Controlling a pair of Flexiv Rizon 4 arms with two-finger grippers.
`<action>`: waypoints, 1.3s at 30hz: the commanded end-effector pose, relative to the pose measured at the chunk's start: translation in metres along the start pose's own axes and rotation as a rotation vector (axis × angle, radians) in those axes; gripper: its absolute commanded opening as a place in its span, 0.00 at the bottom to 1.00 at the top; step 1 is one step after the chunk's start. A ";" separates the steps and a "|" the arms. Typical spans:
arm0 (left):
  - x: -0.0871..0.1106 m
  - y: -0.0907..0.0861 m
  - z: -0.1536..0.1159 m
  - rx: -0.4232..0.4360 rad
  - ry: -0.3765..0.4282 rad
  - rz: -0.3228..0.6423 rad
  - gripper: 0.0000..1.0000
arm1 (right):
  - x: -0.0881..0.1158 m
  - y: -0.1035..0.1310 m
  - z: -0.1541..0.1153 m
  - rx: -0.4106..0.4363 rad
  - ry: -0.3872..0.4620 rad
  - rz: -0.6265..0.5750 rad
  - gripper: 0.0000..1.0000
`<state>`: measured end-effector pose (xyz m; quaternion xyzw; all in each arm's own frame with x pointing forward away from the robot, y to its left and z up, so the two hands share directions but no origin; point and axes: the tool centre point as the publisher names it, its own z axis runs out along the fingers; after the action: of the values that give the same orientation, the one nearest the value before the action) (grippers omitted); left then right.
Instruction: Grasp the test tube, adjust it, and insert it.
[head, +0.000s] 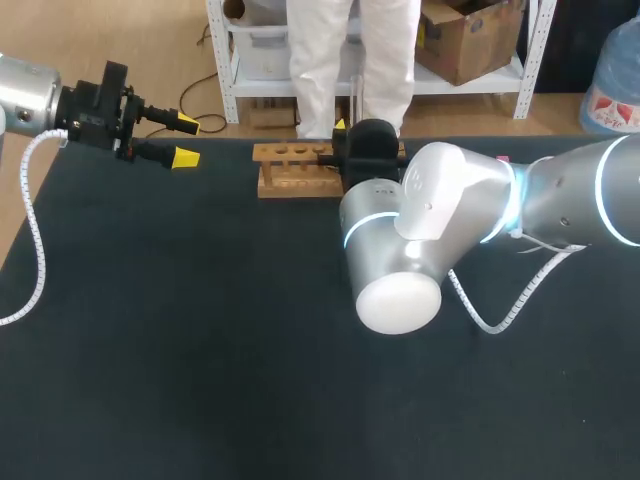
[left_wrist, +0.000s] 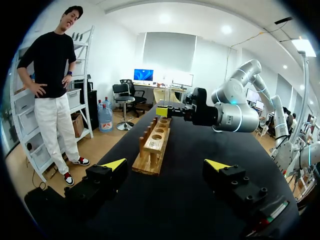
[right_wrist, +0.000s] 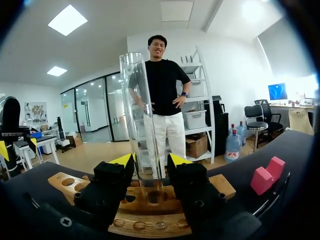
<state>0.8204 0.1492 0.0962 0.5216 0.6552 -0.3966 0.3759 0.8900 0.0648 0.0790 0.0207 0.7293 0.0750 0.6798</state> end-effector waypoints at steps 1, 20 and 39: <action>0.001 0.000 0.000 0.000 -0.002 0.003 1.00 | -0.002 0.000 -0.002 0.003 -0.005 0.001 0.67; 0.001 0.000 0.000 0.000 -0.002 0.003 1.00 | -0.036 0.001 -0.057 -0.066 0.126 0.060 1.00; 0.001 0.000 0.000 0.000 -0.002 0.003 1.00 | -0.051 0.008 -0.080 -0.033 0.151 0.116 1.00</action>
<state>0.8204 0.1492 0.0962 0.5216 0.6552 -0.3966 0.3759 0.8141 0.0601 0.1359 0.0461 0.7749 0.1271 0.6174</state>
